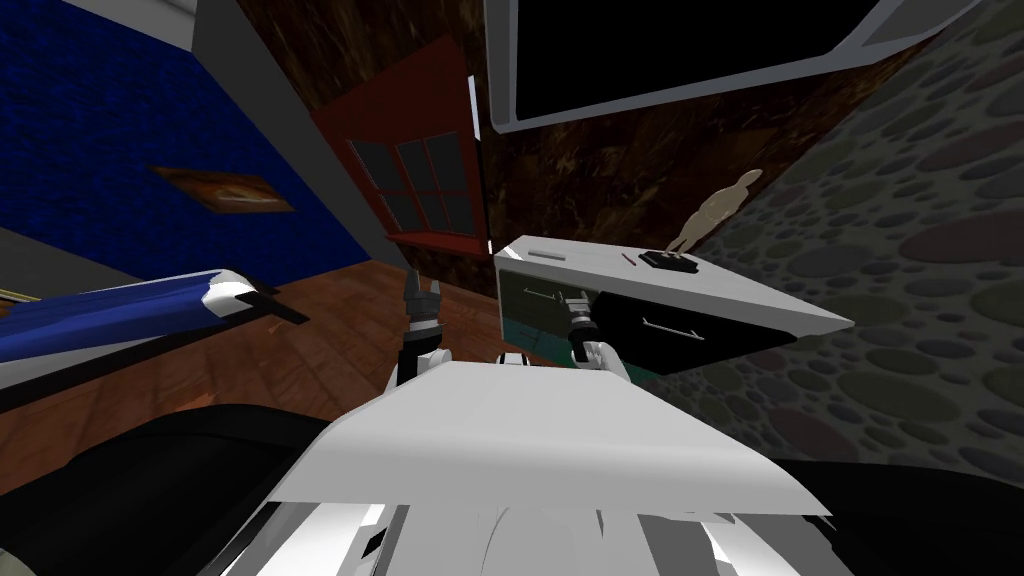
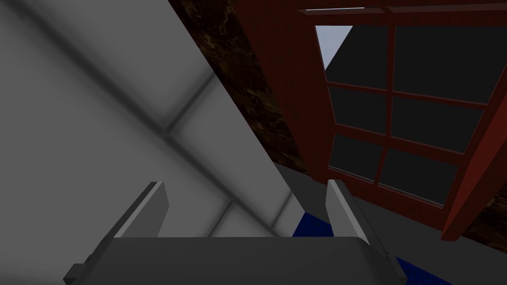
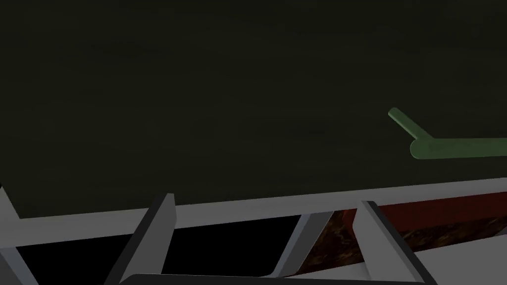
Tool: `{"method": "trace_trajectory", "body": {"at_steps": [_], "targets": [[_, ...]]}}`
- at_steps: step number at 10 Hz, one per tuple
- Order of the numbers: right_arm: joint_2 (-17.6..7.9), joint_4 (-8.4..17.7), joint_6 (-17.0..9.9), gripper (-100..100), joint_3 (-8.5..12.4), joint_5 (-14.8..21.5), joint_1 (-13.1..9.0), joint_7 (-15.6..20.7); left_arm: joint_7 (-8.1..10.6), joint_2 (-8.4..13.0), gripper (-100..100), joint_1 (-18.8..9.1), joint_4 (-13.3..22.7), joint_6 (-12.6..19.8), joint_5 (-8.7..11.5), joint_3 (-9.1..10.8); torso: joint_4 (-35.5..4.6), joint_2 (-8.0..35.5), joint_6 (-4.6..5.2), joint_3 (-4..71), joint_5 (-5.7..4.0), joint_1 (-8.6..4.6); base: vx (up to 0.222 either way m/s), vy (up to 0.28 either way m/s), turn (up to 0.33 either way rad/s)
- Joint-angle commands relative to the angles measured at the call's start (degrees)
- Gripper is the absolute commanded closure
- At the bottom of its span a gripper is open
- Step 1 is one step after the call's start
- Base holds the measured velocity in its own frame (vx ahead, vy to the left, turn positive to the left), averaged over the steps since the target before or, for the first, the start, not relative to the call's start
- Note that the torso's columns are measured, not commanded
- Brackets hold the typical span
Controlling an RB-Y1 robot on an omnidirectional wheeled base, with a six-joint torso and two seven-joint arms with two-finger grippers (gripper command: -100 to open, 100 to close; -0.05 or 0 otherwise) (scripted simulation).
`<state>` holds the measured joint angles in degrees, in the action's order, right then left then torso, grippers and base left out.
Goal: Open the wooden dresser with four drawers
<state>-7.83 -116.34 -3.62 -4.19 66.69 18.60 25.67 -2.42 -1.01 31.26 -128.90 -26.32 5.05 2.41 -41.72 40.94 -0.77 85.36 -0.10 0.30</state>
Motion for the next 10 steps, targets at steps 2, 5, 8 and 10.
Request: {"method": "trace_trajectory", "body": {"at_steps": [2,5,8,10], "targets": [[-0.23,2.46,-3.81,-100,-1.07,5.72,-1.23,2.75,0.0,0.0,0,0.0,0.0,0.0,0.0,0.0,0.03,-0.3,-0.26,0.19,0.03,0.05,0.04,0.088,0.002],[-0.15,3.71,-6.15,-100,-1.34,10.48,-1.65,4.51,0.0,0.01,0,0.0,0.0,0.0,0.0,0.01,0.09,-0.43,-0.44,0.26,-0.02,0.1,0.015,0.043,0.023],[-0.06,6.17,-10.61,-100,-1.79,16.39,-2.4,7.81,0.0,0.0,0,0.0,-0.01,0.0,0.0,0.0,0.3,-0.53,-0.08,0.27,-0.13,-0.05,0.027,0.08,0.053],[-0.06,6.17,-10.61,-100,-1.79,17.73,-2.4,7.81,0.0,0.0,0,0.0,0.0,0.0,0.0,0.0,0.3,-0.51,0.03,0.24,-0.25,-0.38,0.012,0.056,0.024]]}}
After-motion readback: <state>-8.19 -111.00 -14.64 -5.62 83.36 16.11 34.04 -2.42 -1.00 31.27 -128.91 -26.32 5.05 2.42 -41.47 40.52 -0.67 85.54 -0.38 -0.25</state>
